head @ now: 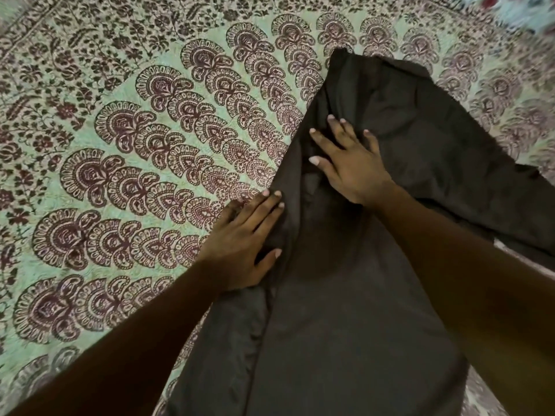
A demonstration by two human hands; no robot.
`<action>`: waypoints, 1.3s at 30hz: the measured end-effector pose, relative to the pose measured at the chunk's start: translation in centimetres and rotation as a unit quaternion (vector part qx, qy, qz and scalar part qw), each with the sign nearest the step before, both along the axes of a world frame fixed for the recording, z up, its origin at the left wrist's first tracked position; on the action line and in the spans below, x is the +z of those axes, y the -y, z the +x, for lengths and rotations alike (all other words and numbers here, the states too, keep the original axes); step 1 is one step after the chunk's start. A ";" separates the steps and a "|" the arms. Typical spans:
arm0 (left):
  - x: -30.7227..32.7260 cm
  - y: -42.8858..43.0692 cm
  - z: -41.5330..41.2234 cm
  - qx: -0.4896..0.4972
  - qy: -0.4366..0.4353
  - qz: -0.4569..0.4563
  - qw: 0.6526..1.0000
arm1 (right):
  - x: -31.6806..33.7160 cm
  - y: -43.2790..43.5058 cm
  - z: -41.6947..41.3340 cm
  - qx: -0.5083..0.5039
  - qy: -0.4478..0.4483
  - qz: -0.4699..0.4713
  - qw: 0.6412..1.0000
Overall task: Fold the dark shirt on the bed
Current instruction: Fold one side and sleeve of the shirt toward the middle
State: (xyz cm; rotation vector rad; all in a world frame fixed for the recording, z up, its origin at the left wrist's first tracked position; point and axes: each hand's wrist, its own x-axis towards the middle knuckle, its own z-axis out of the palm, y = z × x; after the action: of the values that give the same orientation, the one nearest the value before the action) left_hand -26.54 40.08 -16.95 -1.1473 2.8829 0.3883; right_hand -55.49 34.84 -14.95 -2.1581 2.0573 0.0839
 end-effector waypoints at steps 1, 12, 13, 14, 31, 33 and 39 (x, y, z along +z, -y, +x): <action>0.0 0.1 -0.1 0.000 0.001 0.002 1.000 | 0.0 0.8 -0.7 -0.029 0.002 0.006 1.000; 0.1 0.8 0.0 -0.006 -0.007 0.005 1.000 | 0.3 3.3 -2.9 -0.005 -0.057 -0.049 0.997; 0.0 0.8 0.0 -0.006 -0.009 0.008 1.000 | 0.0 3.5 -2.4 0.050 -0.060 -0.057 0.995; 0.0 0.9 0.0 -0.005 -0.010 0.010 1.000 | -0.3 3.8 -2.0 0.097 -0.060 -0.050 0.992; -0.3 1.2 0.1 0.000 -0.037 0.027 0.999 | 0.0 9.3 -2.0 0.052 -0.072 0.012 0.996; -0.3 1.2 0.1 0.000 -0.038 0.029 0.999 | -0.7 8.4 -2.0 0.064 -0.053 0.032 0.996; -0.4 1.2 0.1 0.000 -0.025 0.030 0.999 | -0.9 13.1 -3.7 -0.077 -0.034 0.066 0.994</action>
State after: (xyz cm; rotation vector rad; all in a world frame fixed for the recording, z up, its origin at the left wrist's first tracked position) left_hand -26.48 38.90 -17.32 -1.1441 2.8915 0.5065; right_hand -59.23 21.75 -15.81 -1.9402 2.1815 0.2701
